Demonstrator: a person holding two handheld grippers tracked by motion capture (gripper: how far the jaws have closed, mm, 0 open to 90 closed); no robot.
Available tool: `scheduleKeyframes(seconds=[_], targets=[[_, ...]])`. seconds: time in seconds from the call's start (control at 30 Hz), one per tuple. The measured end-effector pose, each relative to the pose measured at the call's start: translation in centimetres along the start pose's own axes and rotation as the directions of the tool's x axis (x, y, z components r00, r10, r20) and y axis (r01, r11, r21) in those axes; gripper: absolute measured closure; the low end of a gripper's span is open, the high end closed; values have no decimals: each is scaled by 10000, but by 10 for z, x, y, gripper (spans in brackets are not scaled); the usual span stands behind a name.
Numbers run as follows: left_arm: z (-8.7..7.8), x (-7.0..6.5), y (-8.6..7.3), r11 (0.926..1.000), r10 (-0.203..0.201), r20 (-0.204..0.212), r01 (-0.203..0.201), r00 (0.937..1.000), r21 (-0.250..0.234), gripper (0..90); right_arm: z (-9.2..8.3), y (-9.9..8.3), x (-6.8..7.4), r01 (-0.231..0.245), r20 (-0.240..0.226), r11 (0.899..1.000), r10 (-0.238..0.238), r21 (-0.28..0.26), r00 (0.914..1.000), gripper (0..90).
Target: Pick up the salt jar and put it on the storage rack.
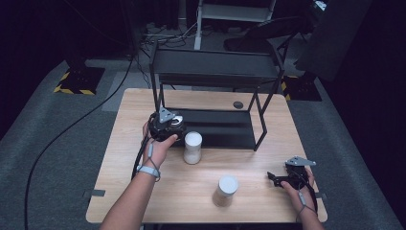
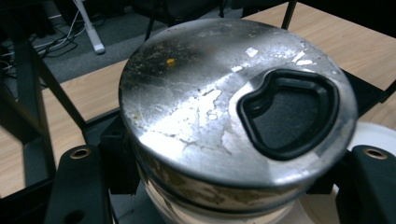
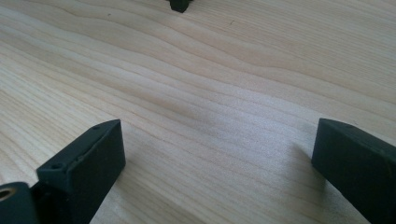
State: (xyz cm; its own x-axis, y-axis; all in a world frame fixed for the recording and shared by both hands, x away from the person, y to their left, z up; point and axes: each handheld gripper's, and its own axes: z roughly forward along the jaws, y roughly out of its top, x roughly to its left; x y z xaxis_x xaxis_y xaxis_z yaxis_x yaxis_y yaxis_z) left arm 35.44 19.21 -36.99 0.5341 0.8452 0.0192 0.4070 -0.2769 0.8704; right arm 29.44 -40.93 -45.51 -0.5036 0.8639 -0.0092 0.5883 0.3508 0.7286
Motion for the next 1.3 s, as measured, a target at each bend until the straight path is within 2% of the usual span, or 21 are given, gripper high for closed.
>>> scheduleKeyframes(seconds=[0.27,0.37,0.6,0.7,0.83,0.93,1.1,1.2,1.3], targets=[[27,1,6,9999,68,-12,-68,10000,101,300,0,0,0,0,-1,10000,0,1,10000,26],[36,3,5,10000,21,-9,-21,10000,93,300,0,0,0,0,-1,10000,0,2,10000,26],[55,9,-3,9998,190,-15,-190,9998,91,300,0,0,0,0,-2,10000,0,6,10000,26],[61,11,-6,9998,54,32,-54,10000,167,300,0,0,0,2,0,10000,-2,4,10000,26],[68,12,-8,9995,-79,-34,80,10000,295,300,0,0,0,0,0,10000,0,4,10000,26],[72,12,-10,9994,27,42,-29,10000,348,300,0,0,0,0,0,10000,0,4,10000,26],[77,12,-13,9980,-33,3,33,10000,624,302,0,0,0,0,0,10000,0,6,10000,26],[77,14,-16,9984,-217,24,215,9998,518,302,0,0,0,1,2,10000,-1,5,10000,26],[77,14,-17,9985,-237,11,236,9997,491,302,0,0,0,1,1,10000,-1,4,10000,26]])
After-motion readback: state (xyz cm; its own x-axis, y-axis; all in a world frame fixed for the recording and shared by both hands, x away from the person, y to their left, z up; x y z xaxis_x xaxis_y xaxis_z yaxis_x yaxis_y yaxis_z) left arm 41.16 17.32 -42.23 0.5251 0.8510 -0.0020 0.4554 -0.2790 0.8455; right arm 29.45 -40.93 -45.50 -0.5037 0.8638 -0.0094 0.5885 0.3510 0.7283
